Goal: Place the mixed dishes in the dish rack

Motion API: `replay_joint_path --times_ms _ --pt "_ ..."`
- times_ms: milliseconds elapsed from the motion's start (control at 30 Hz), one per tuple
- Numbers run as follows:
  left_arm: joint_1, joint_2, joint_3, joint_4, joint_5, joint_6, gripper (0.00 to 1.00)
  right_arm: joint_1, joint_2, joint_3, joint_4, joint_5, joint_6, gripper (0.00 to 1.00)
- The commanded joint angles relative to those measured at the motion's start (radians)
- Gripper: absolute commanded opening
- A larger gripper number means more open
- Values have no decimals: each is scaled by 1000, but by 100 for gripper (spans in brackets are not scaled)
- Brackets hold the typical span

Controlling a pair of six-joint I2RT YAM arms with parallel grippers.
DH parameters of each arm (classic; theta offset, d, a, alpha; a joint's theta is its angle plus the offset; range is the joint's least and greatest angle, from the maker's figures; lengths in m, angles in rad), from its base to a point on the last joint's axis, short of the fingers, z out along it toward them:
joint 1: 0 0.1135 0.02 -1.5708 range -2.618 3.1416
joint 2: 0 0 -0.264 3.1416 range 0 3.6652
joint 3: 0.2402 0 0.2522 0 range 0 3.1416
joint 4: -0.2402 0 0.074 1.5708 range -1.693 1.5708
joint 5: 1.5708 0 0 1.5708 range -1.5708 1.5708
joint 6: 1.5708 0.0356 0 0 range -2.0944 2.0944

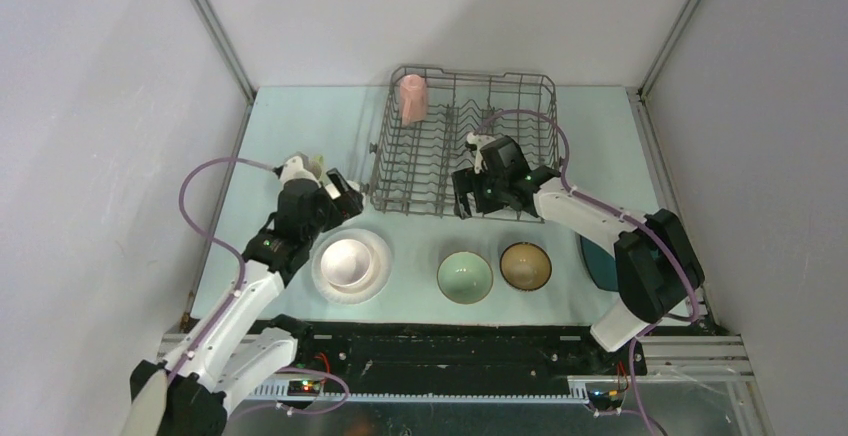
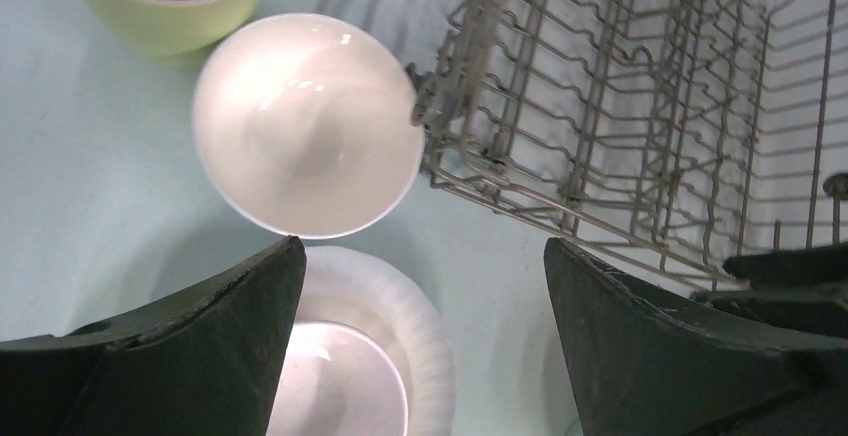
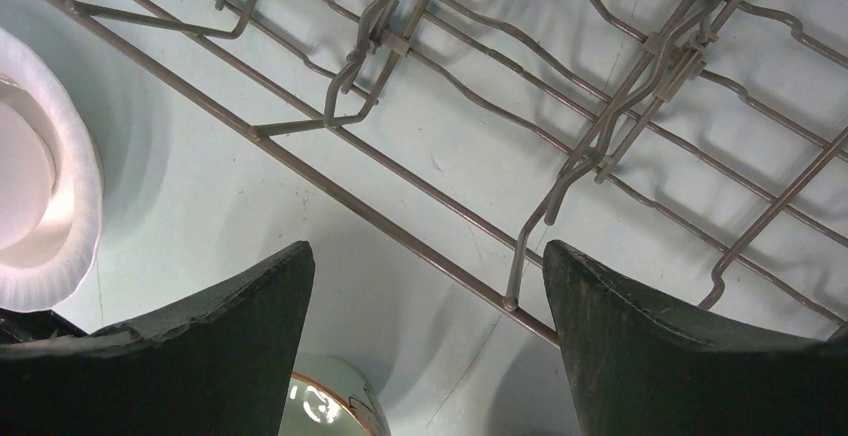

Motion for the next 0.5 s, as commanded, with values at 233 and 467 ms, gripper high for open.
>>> replay_joint_path --times_ms 233,467 --pt "184 -131 -124 60 68 -147 97 -8 -64 31 -143 13 -25 89" --pt "225 -182 -176 79 61 -188 98 6 -64 209 -183 88 -79 91"
